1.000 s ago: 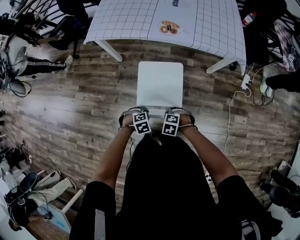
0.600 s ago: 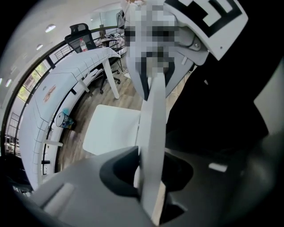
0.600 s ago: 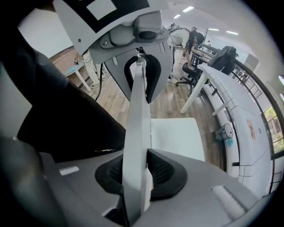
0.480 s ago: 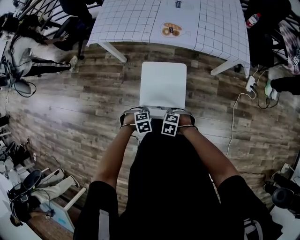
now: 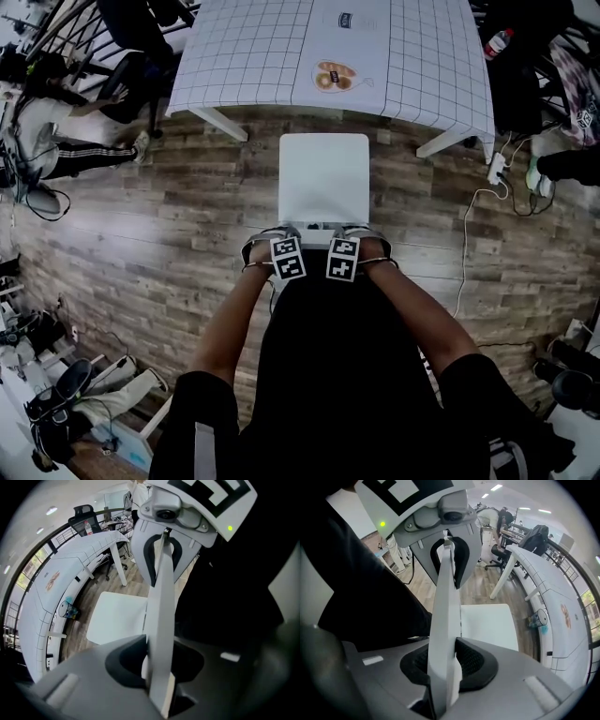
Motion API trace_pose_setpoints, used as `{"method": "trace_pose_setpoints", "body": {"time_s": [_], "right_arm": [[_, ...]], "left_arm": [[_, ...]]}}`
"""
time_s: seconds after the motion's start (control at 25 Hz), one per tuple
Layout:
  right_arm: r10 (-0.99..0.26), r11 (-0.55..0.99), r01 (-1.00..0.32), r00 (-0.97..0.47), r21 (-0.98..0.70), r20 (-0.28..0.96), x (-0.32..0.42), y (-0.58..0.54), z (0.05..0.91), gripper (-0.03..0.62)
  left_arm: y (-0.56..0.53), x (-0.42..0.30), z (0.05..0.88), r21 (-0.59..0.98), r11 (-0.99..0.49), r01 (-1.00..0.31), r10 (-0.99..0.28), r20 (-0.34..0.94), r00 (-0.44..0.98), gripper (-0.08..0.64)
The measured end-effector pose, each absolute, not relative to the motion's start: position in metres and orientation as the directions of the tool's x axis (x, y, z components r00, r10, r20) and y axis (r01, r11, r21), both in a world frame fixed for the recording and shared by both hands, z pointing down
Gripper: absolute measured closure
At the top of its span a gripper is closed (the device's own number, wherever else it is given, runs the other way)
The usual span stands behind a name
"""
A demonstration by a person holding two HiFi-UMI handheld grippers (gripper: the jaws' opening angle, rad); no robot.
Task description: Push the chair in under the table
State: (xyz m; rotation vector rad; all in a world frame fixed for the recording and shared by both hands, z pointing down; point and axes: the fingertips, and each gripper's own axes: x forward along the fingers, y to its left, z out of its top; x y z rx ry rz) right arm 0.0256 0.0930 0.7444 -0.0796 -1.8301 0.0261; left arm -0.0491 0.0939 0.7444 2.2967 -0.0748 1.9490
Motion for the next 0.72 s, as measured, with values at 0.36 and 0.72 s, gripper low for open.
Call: {"method": "trace_pose_setpoints", "body": {"time_s": [0.36,0.72], "right_arm": [[0.065,0.998,0.022,-0.231,-0.062,0.971,0.023,0.05,0.742,0.508],[0.06,0.997,-0.025,-0.217,-0.067,0.974,0.009,0.005,0.739,0.509]], "left_arm": [[0.049,-0.052,0.742,0.085,-0.988,-0.129,0.059,0.979,0.197,0.457],[0.001,-0.065,0.736,0.096,-0.992,-0.079,0.077,0.973,0.218,0.457]]}}
